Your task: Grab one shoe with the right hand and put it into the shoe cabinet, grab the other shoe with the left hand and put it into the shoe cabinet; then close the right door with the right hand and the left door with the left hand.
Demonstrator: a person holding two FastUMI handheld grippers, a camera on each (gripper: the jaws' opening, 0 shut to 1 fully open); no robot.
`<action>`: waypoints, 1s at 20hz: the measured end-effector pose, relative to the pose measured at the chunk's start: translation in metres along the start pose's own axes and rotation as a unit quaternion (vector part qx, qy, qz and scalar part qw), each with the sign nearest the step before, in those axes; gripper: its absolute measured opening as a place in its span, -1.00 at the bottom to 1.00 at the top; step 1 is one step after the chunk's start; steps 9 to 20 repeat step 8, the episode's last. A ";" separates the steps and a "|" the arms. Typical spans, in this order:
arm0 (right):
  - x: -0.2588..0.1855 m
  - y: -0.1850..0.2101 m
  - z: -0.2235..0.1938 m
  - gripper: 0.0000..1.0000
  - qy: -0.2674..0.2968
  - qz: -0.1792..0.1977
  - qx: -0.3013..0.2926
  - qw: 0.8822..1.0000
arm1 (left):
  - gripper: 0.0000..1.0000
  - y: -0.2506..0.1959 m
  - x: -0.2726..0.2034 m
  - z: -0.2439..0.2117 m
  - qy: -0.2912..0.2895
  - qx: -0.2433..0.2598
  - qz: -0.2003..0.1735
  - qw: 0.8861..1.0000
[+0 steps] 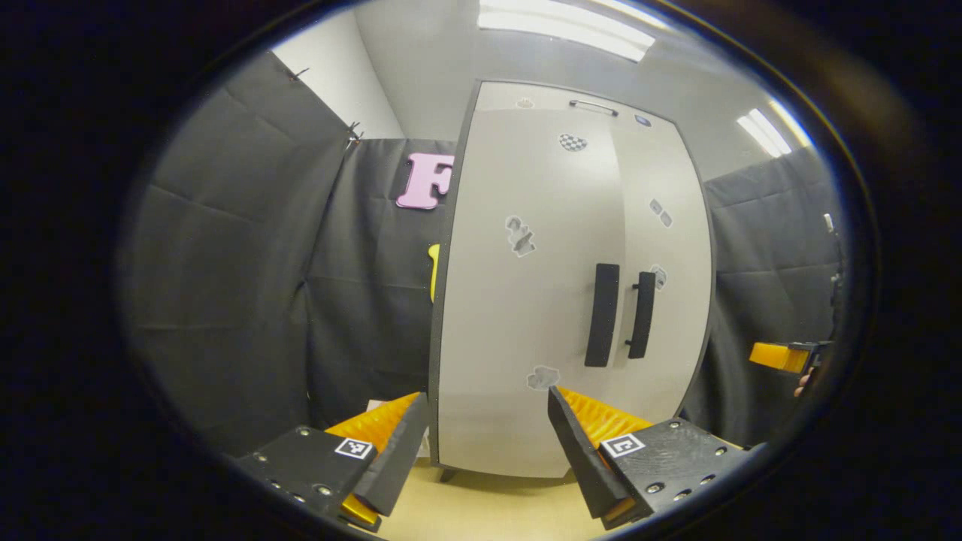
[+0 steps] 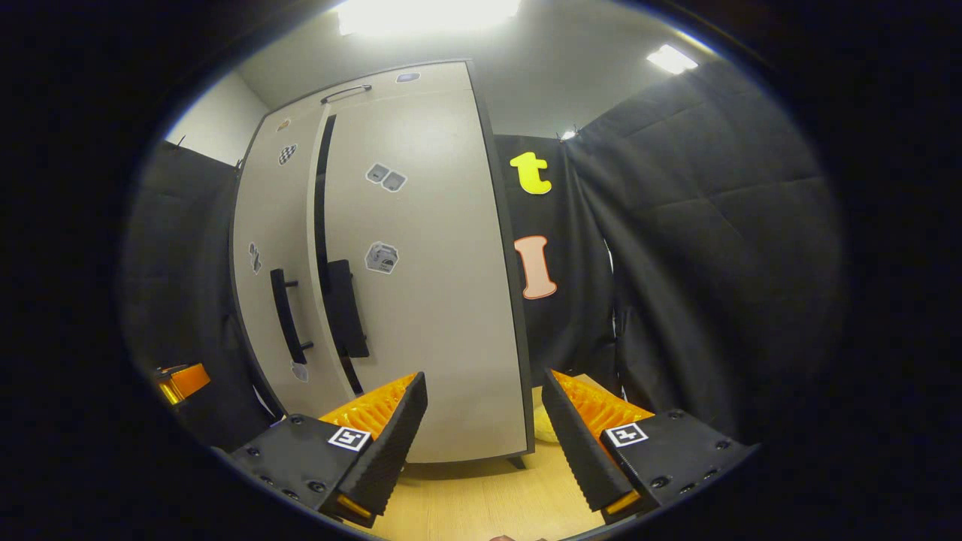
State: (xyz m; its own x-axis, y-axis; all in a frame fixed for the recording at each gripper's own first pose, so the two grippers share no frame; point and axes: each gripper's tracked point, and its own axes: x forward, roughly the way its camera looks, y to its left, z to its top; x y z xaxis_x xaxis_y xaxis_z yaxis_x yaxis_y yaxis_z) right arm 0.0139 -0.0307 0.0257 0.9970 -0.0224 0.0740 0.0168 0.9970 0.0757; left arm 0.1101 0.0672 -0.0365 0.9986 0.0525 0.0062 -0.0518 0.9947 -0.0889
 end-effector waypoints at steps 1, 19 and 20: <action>0.000 -0.001 0.000 0.94 -0.002 -0.002 -0.004 1.000 | 0.87 0.002 0.000 -0.003 0.004 -0.001 0.001 1.000; 0.000 0.006 -0.003 0.94 0.010 0.008 0.000 1.000 | 0.87 0.021 -0.001 -0.001 0.009 -0.015 0.020 1.000; 0.000 0.006 -0.003 0.94 0.010 0.008 0.000 1.000 | 0.87 0.021 -0.001 -0.001 0.009 -0.015 0.020 1.000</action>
